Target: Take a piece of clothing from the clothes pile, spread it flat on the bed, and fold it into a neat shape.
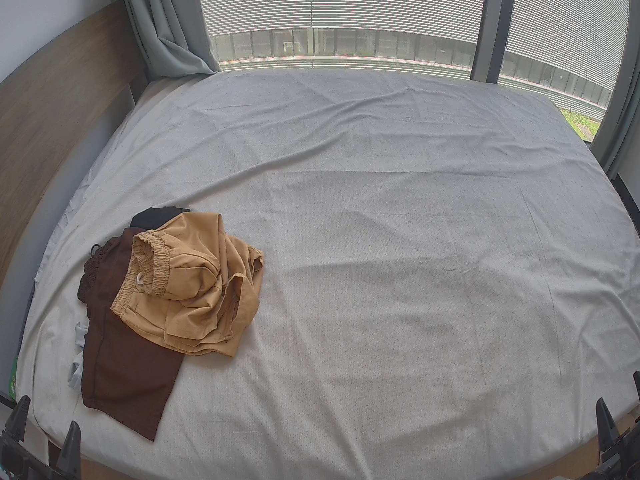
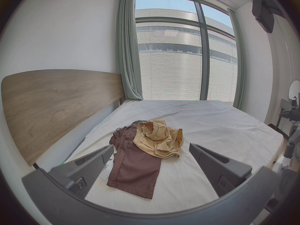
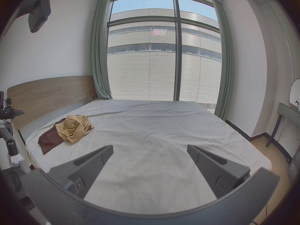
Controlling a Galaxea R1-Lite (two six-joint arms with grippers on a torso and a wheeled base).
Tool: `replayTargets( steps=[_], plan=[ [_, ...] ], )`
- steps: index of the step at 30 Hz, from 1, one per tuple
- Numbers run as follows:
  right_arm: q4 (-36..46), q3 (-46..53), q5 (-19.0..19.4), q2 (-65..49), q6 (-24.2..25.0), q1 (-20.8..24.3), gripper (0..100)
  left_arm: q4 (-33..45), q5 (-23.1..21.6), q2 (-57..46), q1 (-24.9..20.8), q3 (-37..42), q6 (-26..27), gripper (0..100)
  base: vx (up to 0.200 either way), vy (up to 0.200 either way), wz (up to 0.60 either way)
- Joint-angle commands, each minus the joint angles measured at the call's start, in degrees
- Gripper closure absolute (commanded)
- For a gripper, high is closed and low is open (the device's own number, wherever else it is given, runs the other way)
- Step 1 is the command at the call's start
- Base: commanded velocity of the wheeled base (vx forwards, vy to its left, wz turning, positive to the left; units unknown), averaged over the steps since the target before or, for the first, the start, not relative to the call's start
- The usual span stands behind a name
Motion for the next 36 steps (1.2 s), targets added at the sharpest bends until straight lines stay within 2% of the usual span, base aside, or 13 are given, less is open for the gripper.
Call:
replayTargets(
  steps=[1,5,9,11,16,25,29,31,32,36],
  plan=[
    [0.05,0.84,0.01,-0.93,-0.01,0.01,0,-0.07,-0.10,-0.93,0.00,1.01,0.00,0,0.000,0.000,0.00],
    [-0.04,0.84,0.01,-0.93,-0.01,0.01,0,-1.04,-0.18,-0.93,0.00,0.75,0.00,0,0.000,0.000,0.00],
    [0.05,0.84,0.01,-0.93,-0.01,0.01,0,-3.50,-0.36,2.06,0.26,-7.87,-0.44,0,0.000,0.000,0.00],
    [-0.04,0.84,0.01,-0.93,-0.01,0.01,0,-4.11,-0.62,5.67,-0.18,-8.48,-0.80,0,0.000,0.000,0.00],
    [0.05,0.84,0.01,-0.93,0.08,0.01,0,-6.22,-0.98,12.17,-3.96,-8.57,-4.14,0,0.000,0.000,0.00],
    [0.05,0.84,0.01,-0.93,0.08,0.01,0,-8.42,-3.88,21.93,-7.56,-10.68,-12.22,0,0.000,0.000,0.00],
    [0.05,0.84,0.01,-0.93,0.08,0.01,0,-8.60,-4.67,25.70,-7.82,-12.44,-13.10,0,0.000,0.000,0.00],
    [0.05,0.84,0.01,-0.93,0.08,0.01,0,-9.30,-6.25,30.80,-7.82,-13.67,-15.12,0,0.000,0.000,0.00],
    [0.05,0.84,0.01,-0.93,0.08,0.01,0,-10.71,-7.22,33.53,-7.82,-13.93,-16.70,0,0.000,0.000,0.00],
    [0.05,0.84,0.01,-0.93,0.08,0.01,0,-15.54,-8.53,40.91,-7.29,-14.02,-17.41,0,0.000,0.000,0.00]
  ],
)
